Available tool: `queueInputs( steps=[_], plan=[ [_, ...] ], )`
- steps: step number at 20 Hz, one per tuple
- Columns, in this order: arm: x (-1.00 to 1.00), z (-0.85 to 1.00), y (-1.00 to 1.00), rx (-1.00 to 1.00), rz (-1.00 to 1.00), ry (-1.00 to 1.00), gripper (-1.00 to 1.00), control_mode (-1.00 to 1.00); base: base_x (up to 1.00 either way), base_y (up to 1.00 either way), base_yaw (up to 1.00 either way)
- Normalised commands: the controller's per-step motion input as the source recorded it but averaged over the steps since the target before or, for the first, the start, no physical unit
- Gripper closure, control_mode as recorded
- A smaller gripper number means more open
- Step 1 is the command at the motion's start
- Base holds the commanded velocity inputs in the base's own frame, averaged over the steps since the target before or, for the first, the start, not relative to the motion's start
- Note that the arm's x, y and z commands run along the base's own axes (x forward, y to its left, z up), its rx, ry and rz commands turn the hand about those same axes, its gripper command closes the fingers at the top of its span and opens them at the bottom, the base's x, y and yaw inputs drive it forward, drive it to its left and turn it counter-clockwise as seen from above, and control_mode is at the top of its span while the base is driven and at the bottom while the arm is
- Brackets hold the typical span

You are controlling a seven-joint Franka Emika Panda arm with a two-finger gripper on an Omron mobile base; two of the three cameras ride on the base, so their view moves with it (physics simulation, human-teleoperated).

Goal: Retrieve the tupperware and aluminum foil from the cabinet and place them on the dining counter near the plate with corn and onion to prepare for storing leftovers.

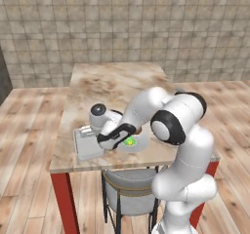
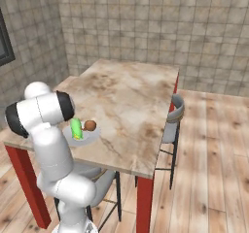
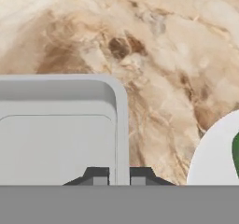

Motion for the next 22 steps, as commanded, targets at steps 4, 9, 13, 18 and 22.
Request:
queueInputs(
  steps=[4, 9, 13, 18, 22],
  plan=[
    [0.42, -0.4, 0.09, 0.0, 0.0, 0.0, 1.0, -1.0, 0.0, 0.0, 0.0],
    [0.52, -0.31, 0.04, 0.0, -0.01, 0.0, 1.0, -1.0, 0.0, 0.0, 0.0],
    [0.46, -0.19, 0.01, 0.0, -0.05, 0.0, -1.0, -1.0, 0.0, 0.0, 0.0],
    [0.07, 0.06, -0.26, 0.0, -0.1, -0.01, -1.0, -1.0, 0.0, 0.0, 0.0],
    [-0.15, 0.31, -0.43, 0.0, -0.08, -0.01, -1.0, -1.0, 0.0, 0.0, 0.0]
  ],
)
